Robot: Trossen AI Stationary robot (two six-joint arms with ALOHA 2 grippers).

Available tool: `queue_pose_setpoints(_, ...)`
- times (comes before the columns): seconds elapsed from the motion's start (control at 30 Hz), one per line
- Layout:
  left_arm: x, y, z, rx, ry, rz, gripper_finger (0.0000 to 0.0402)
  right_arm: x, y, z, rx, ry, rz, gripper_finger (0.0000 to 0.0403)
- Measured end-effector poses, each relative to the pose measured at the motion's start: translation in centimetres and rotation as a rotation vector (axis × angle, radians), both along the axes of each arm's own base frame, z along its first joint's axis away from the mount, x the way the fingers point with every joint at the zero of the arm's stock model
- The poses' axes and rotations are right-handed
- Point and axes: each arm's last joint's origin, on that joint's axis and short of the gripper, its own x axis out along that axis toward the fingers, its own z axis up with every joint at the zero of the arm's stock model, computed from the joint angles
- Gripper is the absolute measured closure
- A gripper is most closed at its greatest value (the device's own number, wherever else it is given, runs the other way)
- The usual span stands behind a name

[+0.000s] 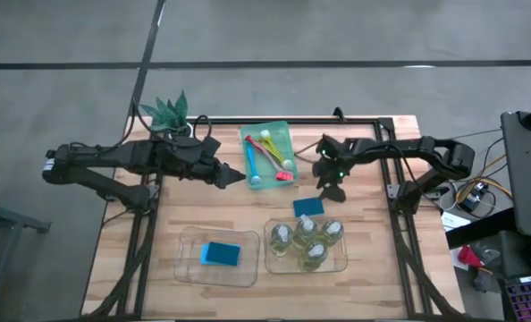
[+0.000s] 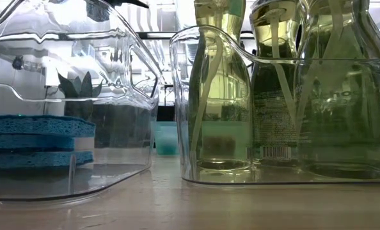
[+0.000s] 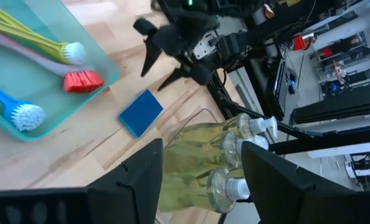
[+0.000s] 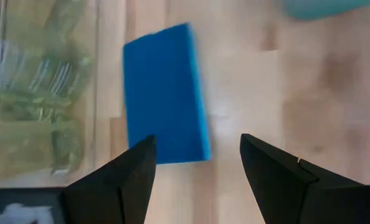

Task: Pick & Place Kitchen Sink Supplies
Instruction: Put the blue sponge into the left transparent bin

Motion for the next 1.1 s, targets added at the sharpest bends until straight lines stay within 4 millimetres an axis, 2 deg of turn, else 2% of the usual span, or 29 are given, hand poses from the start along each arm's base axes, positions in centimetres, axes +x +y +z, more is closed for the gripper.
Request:
queue_pose_setpoints(0.27,-0.1,0.0,-0.1,0.004,0.011,-0.003,0.0195,0.3,2.7,-1.8,-0.109,0.014,0.077,0.0177)
queue_pose_setpoints(0.53,-0.1,0.0,-0.2,-0.004,0.021,0.001,0.0195,0.2,3.1,-2.9,-0.169,-0.018,0.013,0.0178)
queue_pose_setpoints(0.63,-0.1,0.0,-0.2,-0.004,0.024,0.001,0.0195,-0.1,3.2,-3.2,-0.170,-0.017,0.023,0.0190)
queue_pose_setpoints(0.83,-0.1,0.0,-0.2,-0.012,0.025,0.006,0.0195,-0.7,3.4,-3.8,-0.163,-0.007,0.034,0.0255)
queue_pose_setpoints(1.1,-0.1,0.0,-0.2,-0.008,0.025,0.013,0.0195,-0.8,3.4,-3.9,-0.168,0.030,-0.023,0.0376)
